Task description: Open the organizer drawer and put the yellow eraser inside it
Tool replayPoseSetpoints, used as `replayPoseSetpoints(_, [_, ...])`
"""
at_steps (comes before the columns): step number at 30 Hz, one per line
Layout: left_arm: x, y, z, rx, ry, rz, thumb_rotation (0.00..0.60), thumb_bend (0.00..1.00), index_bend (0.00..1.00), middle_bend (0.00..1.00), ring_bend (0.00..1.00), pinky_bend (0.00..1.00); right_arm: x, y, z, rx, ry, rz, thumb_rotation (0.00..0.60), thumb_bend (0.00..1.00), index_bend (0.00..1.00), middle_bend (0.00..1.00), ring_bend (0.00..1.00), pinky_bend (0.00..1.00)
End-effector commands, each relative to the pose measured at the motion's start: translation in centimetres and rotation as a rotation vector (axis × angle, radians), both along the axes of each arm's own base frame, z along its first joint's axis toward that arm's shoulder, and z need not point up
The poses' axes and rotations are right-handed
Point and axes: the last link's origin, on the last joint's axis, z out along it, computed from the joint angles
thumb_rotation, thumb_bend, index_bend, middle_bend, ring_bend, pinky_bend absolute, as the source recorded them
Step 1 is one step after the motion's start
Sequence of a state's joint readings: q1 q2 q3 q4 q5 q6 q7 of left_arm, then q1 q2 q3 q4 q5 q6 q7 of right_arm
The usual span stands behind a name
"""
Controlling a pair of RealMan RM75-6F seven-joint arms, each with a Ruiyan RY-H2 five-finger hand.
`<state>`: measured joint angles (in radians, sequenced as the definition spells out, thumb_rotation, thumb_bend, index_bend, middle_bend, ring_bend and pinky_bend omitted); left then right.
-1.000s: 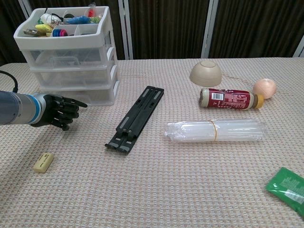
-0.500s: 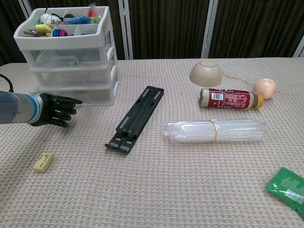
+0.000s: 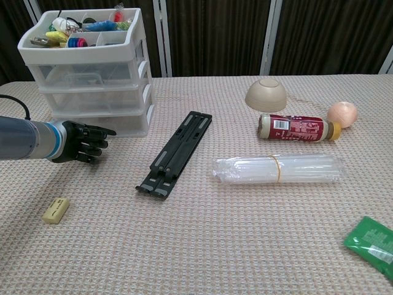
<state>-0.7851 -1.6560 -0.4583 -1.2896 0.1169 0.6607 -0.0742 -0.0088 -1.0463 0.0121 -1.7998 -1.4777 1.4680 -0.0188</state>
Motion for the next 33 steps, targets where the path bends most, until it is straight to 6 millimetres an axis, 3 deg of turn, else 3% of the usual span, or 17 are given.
replayPoseSetpoints(1, [0.1,0.2,-0.1,0.008,-0.015,0.008,0.600,0.85,0.19,0.95,0.90,0.75,0.0,0.0,0.0,0.000,0.001,-0.001,0.600,0.06,0.11,0.00,0.00,0.00])
replayPoseSetpoints(17, [0.3,0.4,-0.2,-0.007,-0.030,-0.015,0.600,0.85,0.26,0.95,0.90,0.75,0.0,0.0,0.0,0.000,0.003,-0.003,0.600,0.06,0.11,0.00,0.00,0.00])
replayPoseSetpoints(33, [-0.1,-1.8,0.6,-0.034,-0.028,-0.047,0.600,0.85,0.29,0.95,0.90,0.75,0.2,0.1,0.0,-0.003,0.008,0.006,0.600,0.06,0.11,0.00,0.00,0.00])
